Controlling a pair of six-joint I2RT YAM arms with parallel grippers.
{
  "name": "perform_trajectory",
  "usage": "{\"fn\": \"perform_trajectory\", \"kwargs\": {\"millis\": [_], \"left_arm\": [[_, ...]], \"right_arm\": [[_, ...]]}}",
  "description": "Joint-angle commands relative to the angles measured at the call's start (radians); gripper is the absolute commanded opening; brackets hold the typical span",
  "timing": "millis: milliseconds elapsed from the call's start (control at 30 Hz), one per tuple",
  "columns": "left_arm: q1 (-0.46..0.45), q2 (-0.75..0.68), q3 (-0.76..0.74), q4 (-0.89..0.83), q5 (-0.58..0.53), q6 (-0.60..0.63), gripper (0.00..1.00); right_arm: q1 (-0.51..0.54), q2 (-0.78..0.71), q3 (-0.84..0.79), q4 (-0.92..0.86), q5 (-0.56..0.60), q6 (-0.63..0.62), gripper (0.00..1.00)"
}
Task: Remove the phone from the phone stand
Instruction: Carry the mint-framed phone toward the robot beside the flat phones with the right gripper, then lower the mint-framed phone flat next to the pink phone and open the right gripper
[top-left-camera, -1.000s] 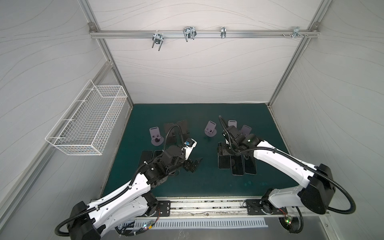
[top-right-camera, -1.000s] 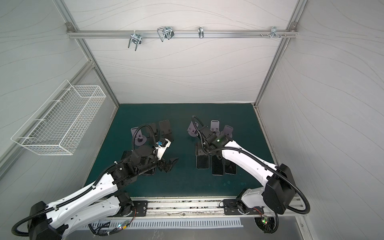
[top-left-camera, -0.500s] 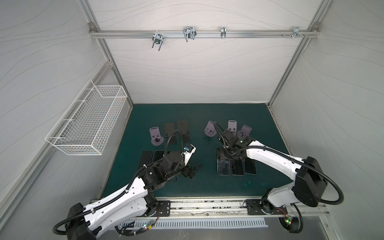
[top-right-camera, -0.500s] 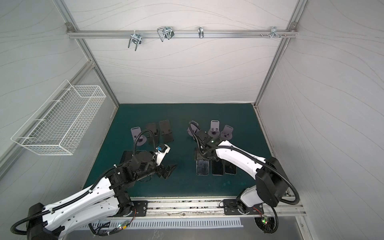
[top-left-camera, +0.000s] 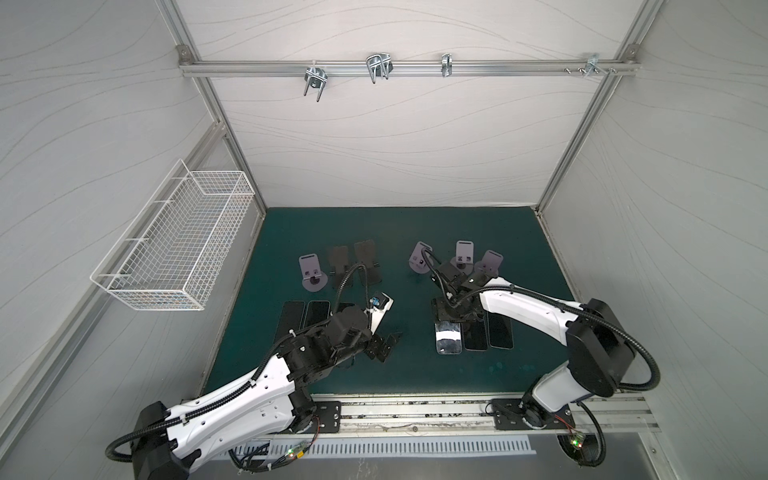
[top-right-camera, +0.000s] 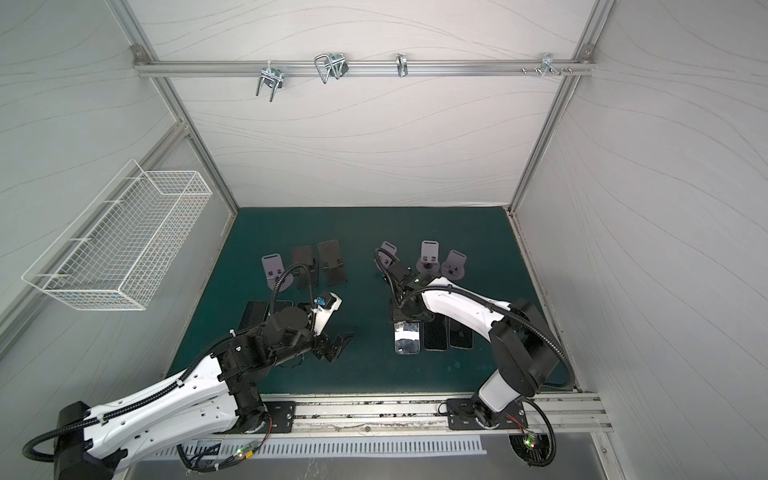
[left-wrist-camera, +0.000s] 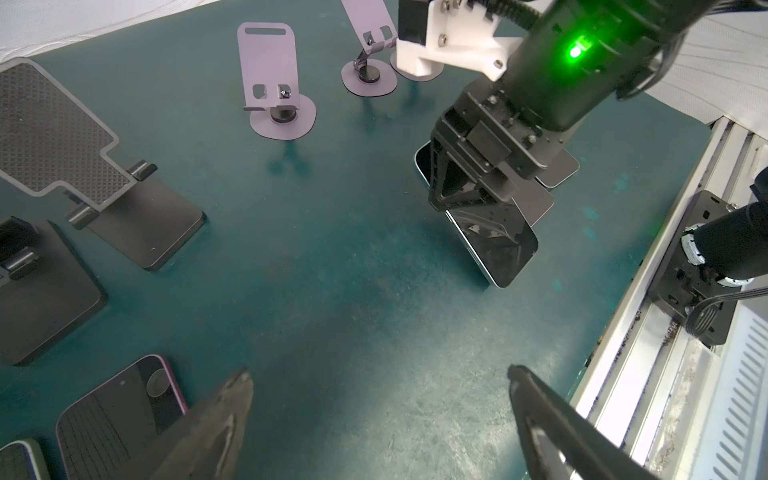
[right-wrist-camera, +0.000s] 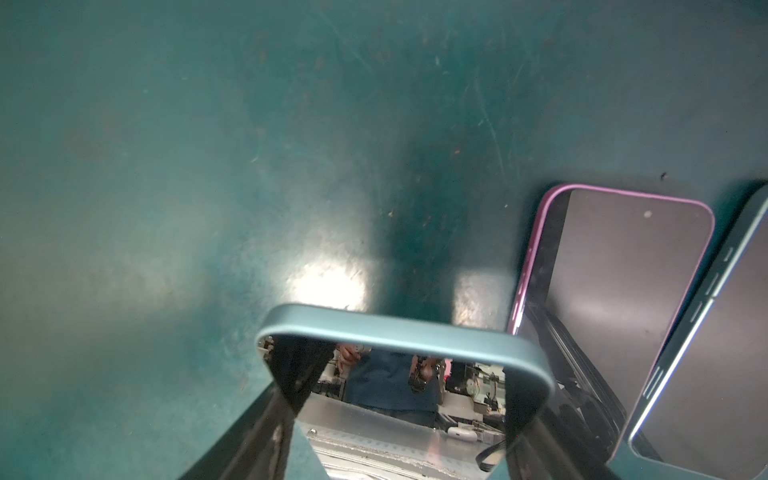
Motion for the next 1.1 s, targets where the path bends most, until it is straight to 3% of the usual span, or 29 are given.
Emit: {"fn": "perform_trajectory", "kwargs": {"millis": [0,700,1067], "left_arm": [[-0.009,-0.003,0.023,-0.001,-0.028,-0.012,0.97],[-0.012,0.115,0.118,-0.009,-0.018,0.111,0.99],[-0.010,0.101,0.117,-0.021,-0.047,0.079,0.99]], "right_arm": [[-0.011,0.036,0.020,0.018,-0.010,-0.010,0.46],[-0.077,0.206,0.116,0.005,-0.015,-0.034,0.47],[-0.088,0.240,0.089,0.012,-0.018,-0.035,0.50]]}}
